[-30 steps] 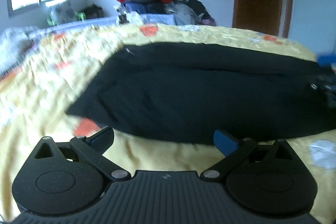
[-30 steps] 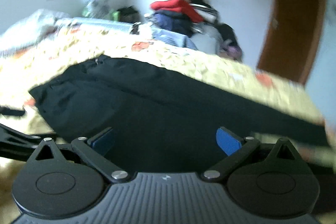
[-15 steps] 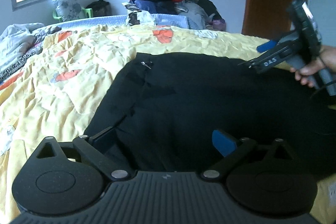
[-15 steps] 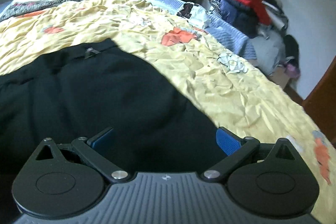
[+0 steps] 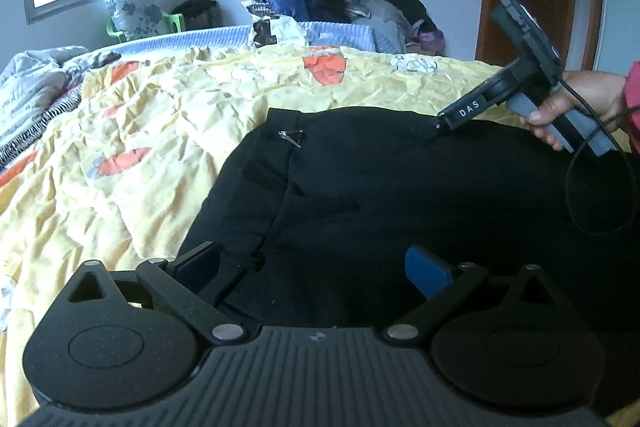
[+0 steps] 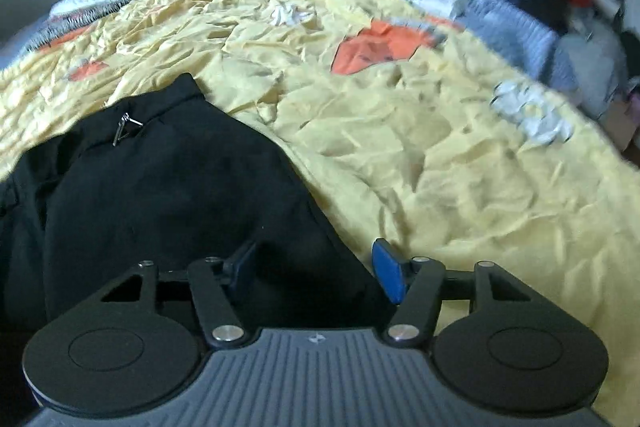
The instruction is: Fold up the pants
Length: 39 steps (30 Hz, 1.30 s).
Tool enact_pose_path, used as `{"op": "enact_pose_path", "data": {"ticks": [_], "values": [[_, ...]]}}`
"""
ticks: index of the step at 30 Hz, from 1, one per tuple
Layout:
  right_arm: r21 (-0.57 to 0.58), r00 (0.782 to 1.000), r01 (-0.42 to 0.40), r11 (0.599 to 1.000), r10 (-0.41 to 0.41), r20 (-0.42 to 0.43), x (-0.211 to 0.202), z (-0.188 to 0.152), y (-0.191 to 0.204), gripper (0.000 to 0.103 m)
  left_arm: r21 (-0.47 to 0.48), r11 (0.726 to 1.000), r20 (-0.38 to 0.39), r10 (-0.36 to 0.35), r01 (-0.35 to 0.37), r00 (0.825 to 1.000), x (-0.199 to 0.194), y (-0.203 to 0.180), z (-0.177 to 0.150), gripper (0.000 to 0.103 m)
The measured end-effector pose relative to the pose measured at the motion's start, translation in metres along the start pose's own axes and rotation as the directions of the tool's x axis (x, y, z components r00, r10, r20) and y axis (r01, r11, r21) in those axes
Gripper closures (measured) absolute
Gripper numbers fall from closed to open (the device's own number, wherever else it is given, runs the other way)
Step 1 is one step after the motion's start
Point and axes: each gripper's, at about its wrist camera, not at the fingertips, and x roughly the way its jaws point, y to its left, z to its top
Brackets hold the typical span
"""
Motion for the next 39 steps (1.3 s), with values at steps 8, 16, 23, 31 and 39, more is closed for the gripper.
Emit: {"op": "enact_pose_path", "data": {"ticks": [8, 16, 23, 31, 39], "values": [[-0.17, 0.991, 0.121, 0.978, -0.109, 0.078, -0.028, -0.012, 0.051, 0.097, -0.188, 0.977, -0.026, -0.105, 0.098, 0.994, 0.024, 0.026, 0.036, 0.002], [-0.485, 0.967, 0.234, 0.843, -0.147, 0.21, -0.088, -0.062, 0.168, 0.097, -0.54, 0.809, 0.039, -0.251, 0.232, 0.967, 0.047, 0.073, 0.08, 0.001], [-0.571, 0.967, 0.236, 0.787, -0.133, 0.217, -0.101, -0.097, 0.211, 0.097, -0.701, 0.671, -0.016, -0.353, 0.241, 0.935, 0.089, 0.085, 0.094, 0.003], [-0.537, 0.965, 0.229, 0.812, -0.118, 0.234, -0.117, -0.108, 0.23, 0.097, -0.66, 0.701, 0.038, -0.329, 0.271, 0.944, 0.04, 0.093, 0.053, 0.098], [-0.566, 0.983, 0.119, 0.816, -0.016, 0.183, -0.138, -0.134, 0.28, 0.097, -0.584, 0.788, -0.053, -0.275, 0.193, 0.96, -0.012, 0.106, -0.006, 0.098]]}}
